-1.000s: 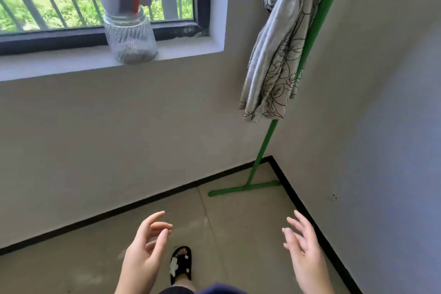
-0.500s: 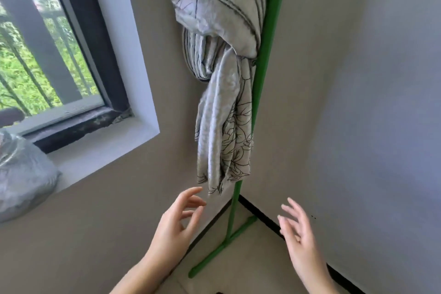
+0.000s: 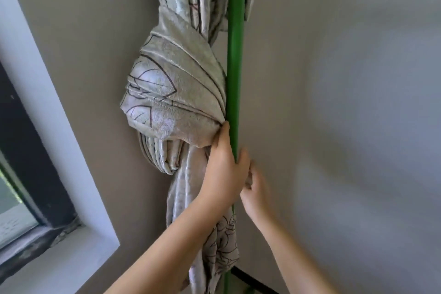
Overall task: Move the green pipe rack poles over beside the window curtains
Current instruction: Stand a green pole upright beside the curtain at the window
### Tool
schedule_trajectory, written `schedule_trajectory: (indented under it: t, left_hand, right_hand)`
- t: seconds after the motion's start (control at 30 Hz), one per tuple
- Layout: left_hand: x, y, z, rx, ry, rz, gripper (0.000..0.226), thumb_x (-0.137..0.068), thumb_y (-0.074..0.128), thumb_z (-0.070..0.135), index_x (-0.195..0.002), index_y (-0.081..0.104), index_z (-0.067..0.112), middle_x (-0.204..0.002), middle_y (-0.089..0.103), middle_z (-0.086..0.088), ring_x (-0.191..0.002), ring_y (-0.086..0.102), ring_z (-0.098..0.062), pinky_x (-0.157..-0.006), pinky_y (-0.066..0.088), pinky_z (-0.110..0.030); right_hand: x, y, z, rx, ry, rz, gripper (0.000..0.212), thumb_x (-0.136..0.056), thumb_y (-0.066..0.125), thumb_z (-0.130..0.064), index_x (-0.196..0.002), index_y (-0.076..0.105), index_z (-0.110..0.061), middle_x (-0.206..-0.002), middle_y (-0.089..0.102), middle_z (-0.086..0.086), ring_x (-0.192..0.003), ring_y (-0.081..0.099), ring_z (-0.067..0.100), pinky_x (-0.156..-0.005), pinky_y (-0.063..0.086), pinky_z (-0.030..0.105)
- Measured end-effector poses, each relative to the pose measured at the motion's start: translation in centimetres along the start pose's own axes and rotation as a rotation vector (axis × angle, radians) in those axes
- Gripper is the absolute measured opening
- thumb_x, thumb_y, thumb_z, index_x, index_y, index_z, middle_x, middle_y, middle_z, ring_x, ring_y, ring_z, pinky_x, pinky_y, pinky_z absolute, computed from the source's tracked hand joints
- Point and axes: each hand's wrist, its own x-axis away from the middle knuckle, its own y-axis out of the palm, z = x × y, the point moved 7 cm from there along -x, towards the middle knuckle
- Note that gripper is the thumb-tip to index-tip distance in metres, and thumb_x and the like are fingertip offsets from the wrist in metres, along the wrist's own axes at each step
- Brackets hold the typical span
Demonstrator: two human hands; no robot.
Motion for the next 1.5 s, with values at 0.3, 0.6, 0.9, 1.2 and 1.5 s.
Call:
schedule_trajectory:
  t: [0.3, 0.6, 0.9, 1.2, 1.5]
  left_hand:
    - [-2.1, 0.6, -1.0, 0.044, -0.029, -0.056, 0.057, -0.088, 0.046, 0.009, -0.141, 0.024, 0.013, -0.142, 0.042, -0.011, -0.131, 0.039, -0.023, -0.104, 0.033, -0.027]
    - [-0.9, -1.1, -0.6, 0.302, -0.013, -0.272, 0.026, -0.09, 0.048, 0.012, -0.114, 0.057, 0.015, -0.095, 0.066, -0.002, -0.088, 0.061, -0.014, -0.085, 0.049, -0.03]
    - [6.5, -4.1, 1.8, 0.547, 0.106, -0.598, 0.018, -0.084, 0.058, 0.008, -0.102, 0.06, 0.015, -0.087, 0.064, -0.006, -0.085, 0.061, -0.019, -0.087, 0.053, -0.049]
    - [17.1, -5.7, 7.9, 0.727, 0.23, -1.042, 0.024, -0.083, 0.059, 0.006, -0.097, 0.061, 0.025, -0.089, 0.067, -0.01, -0.085, 0.064, -0.009, -0.081, 0.054, -0.034]
    - [32.7, -6.8, 15.8, 1.017, 0.264, -1.387, 0.028, -0.071, 0.061, 0.019, -0.099, 0.06, 0.017, -0.08, 0.074, 0.006, -0.079, 0.068, -0.015, -0.078, 0.055, -0.023]
  right_hand:
    - [-1.2, 0.7, -1.1, 0.13, 0.041, -0.003, 0.022, -0.089, 0.048, -0.014, -0.111, 0.05, -0.015, -0.075, 0.051, -0.019, -0.063, 0.052, -0.016, -0.054, 0.037, 0.001]
    - [4.5, 0.2, -2.0, 0.103, 0.049, 0.126, 0.018, -0.091, 0.045, -0.015, -0.106, 0.049, -0.025, -0.098, 0.063, 0.001, -0.091, 0.06, 0.014, -0.076, 0.044, 0.026]
    - [16.0, 0.7, -5.1, 0.034, 0.113, 0.334, 0.02, -0.093, 0.042, -0.012, -0.107, 0.046, -0.026, -0.102, 0.059, 0.006, -0.096, 0.057, 0.019, -0.082, 0.042, 0.021]
    - [30.0, -1.2, -8.5, 0.172, 0.247, 0.451, 0.023, -0.095, 0.035, -0.031, -0.106, 0.039, -0.05, -0.106, 0.066, -0.01, -0.098, 0.06, 0.006, -0.086, 0.046, 0.029]
    - [47.0, -4.9, -13.7, 0.205, 0.301, 0.679, 0.03, -0.096, 0.031, -0.018, -0.105, 0.044, -0.043, -0.101, 0.063, -0.014, -0.102, 0.057, -0.005, -0.086, 0.039, 0.007]
